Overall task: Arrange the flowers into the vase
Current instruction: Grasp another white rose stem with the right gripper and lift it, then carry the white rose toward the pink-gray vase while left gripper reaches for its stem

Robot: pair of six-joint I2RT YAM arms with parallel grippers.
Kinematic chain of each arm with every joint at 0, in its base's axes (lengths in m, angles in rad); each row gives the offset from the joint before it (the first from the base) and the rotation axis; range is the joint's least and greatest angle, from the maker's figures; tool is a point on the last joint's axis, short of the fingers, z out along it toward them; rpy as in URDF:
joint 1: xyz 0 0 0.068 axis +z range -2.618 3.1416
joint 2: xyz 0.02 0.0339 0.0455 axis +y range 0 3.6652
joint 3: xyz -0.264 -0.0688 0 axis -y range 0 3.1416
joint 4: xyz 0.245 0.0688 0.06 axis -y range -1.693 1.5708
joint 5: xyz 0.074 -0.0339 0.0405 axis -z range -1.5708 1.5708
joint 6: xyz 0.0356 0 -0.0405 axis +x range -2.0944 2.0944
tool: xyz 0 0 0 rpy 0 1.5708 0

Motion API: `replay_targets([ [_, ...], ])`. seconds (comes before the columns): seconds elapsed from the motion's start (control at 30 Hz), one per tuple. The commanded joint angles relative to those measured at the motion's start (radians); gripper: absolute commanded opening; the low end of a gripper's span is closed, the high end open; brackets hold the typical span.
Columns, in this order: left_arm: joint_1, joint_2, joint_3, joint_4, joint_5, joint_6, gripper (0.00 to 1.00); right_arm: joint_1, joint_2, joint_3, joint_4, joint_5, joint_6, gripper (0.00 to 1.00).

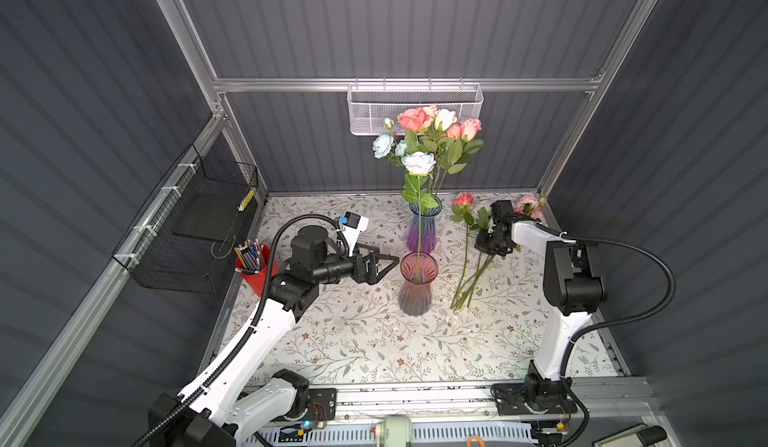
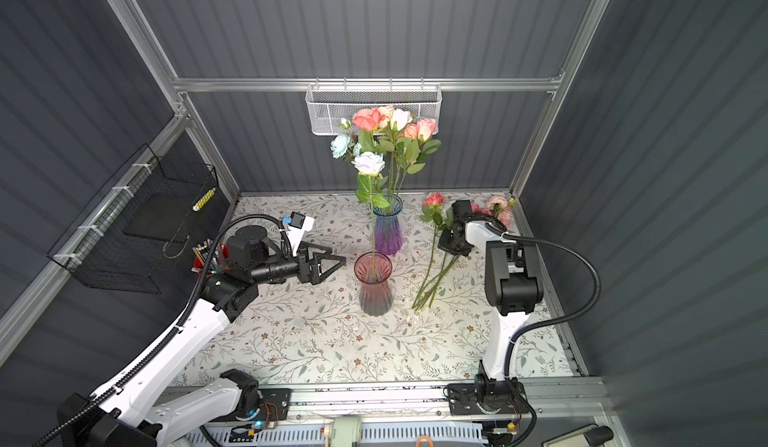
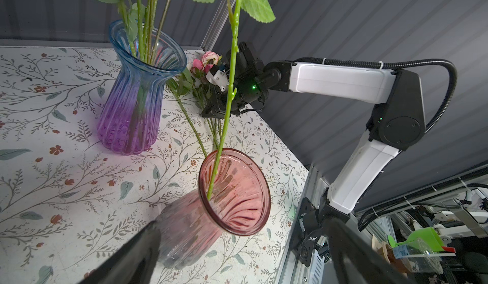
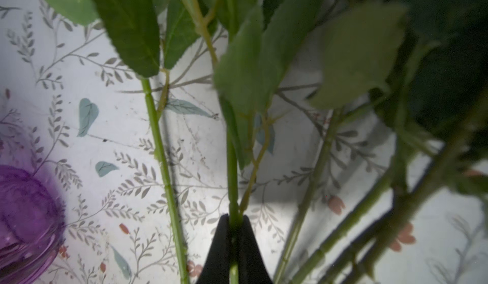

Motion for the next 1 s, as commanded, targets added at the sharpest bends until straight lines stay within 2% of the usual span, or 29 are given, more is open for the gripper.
replay_targets([
  [0.0, 0.001, -0.010, 0.010, -0.010, -0.011, 0.014, 0.99, 0.026, -0.117, -0.033, 0.085, 0.009, -0.024, 0.03],
  [0.3, 0.001, -0.028, 0.013, -0.037, -0.093, 0.044, 0.99, 0.043, -0.390, -0.145, 0.214, 0.066, -0.006, 0.02],
  [0.43, 0.001, -0.047, 0.016, -0.027, -0.189, 0.034, 0.98, 0.057, -0.525, -0.179, 0.241, 0.064, -0.005, 0.02],
  [0.47, 0.001, -0.044, 0.033, -0.042, -0.217, 0.023, 0.97, 0.063, -0.565, -0.182, 0.237, 0.069, -0.003, 0.02],
  [0.67, -0.016, -0.031, 0.224, -0.238, -0.202, 0.092, 0.85, 0.112, -0.783, -0.186, 0.192, 0.046, 0.017, 0.02],
  [0.73, -0.062, -0.040, 0.274, -0.283, -0.251, 0.132, 0.84, 0.148, -0.839, -0.190, 0.181, 0.051, 0.018, 0.03],
  [0.83, -0.195, -0.030, 0.337, -0.329, -0.401, 0.199, 0.83, 0.217, -0.937, -0.171, 0.149, 0.067, -0.008, 0.03],
  [0.97, -0.318, 0.052, 0.423, -0.348, -0.441, 0.247, 0.81, 0.306, -1.029, -0.155, 0.128, 0.102, -0.023, 0.03],
])
